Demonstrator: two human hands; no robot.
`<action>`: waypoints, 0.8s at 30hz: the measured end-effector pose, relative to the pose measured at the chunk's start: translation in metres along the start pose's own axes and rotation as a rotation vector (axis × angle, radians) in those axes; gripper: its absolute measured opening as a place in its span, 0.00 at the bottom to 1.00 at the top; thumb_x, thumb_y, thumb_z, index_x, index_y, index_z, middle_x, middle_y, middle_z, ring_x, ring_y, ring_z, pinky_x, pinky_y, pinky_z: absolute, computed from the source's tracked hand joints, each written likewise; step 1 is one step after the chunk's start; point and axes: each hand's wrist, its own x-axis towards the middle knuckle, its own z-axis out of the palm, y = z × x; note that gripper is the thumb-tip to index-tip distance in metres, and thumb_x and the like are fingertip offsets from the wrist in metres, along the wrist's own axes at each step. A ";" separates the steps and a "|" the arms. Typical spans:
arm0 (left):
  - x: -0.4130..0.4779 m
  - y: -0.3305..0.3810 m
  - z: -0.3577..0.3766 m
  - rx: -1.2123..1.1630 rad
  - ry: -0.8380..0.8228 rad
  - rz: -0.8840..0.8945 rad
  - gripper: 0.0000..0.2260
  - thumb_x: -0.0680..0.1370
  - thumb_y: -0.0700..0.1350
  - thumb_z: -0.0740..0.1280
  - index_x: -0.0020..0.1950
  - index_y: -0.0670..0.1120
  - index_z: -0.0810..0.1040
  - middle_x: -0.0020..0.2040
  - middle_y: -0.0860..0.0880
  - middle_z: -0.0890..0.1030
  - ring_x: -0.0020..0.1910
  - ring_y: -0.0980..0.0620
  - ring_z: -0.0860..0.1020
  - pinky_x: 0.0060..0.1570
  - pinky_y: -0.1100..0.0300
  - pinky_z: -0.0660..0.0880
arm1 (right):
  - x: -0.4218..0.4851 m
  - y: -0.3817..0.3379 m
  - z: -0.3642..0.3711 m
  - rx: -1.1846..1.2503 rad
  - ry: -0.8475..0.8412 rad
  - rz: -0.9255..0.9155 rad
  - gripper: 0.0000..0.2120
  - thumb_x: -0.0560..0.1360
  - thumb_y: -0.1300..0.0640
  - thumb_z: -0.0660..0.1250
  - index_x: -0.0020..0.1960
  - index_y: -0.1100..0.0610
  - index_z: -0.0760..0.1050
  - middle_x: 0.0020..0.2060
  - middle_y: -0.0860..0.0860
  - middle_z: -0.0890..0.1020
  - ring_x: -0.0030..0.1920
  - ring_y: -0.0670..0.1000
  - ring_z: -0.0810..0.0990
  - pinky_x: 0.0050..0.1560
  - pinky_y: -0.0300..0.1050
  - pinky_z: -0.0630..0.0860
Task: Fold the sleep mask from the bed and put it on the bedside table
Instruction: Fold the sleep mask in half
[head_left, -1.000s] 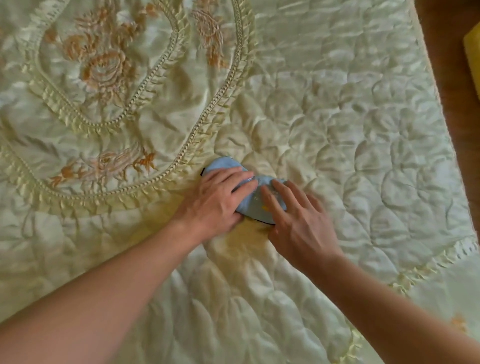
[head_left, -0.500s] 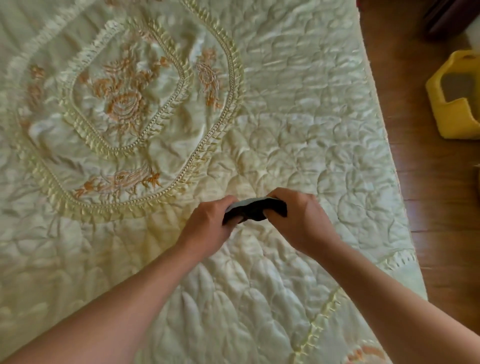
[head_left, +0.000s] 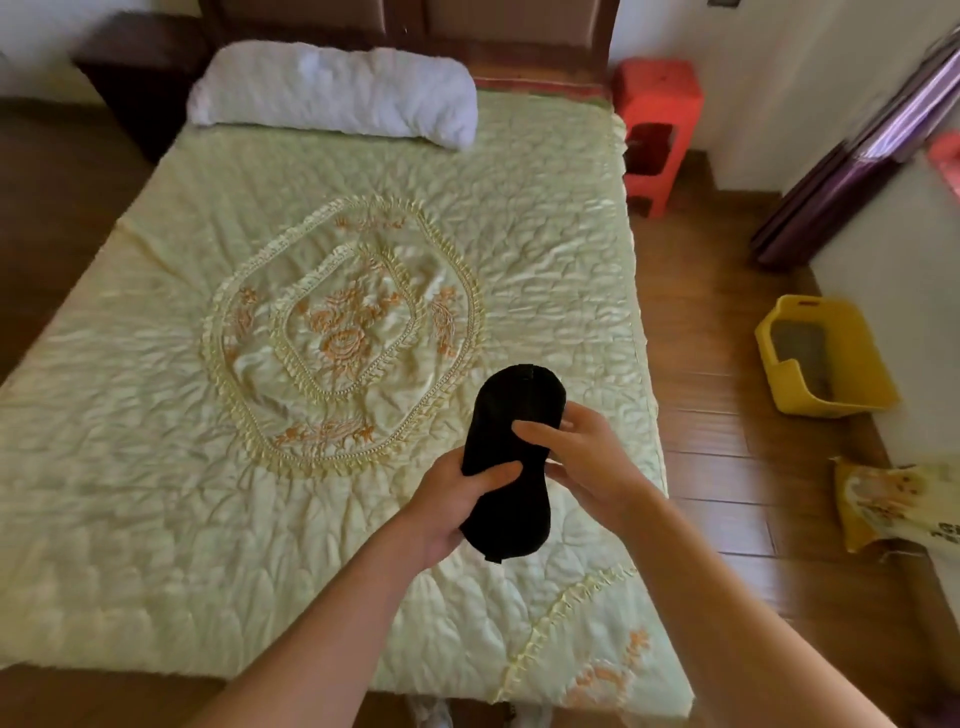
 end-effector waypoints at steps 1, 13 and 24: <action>-0.014 0.009 0.009 -0.011 0.008 0.003 0.16 0.73 0.44 0.75 0.59 0.47 0.82 0.55 0.46 0.87 0.55 0.47 0.84 0.51 0.55 0.81 | -0.012 -0.008 0.001 0.016 -0.001 0.010 0.11 0.76 0.64 0.73 0.58 0.58 0.84 0.50 0.55 0.90 0.52 0.54 0.88 0.47 0.45 0.84; -0.124 0.034 0.057 0.166 0.072 -0.008 0.15 0.72 0.47 0.77 0.57 0.49 0.83 0.52 0.49 0.88 0.53 0.49 0.85 0.56 0.46 0.81 | -0.104 -0.033 0.008 0.151 -0.014 -0.035 0.12 0.77 0.63 0.73 0.60 0.64 0.82 0.53 0.63 0.87 0.54 0.61 0.87 0.54 0.56 0.83; -0.130 0.023 0.077 0.046 0.152 -0.045 0.15 0.72 0.44 0.76 0.56 0.41 0.83 0.50 0.44 0.88 0.51 0.45 0.85 0.47 0.52 0.82 | -0.125 -0.033 0.004 0.040 0.097 -0.272 0.11 0.73 0.69 0.73 0.53 0.58 0.85 0.49 0.58 0.89 0.53 0.59 0.88 0.53 0.56 0.84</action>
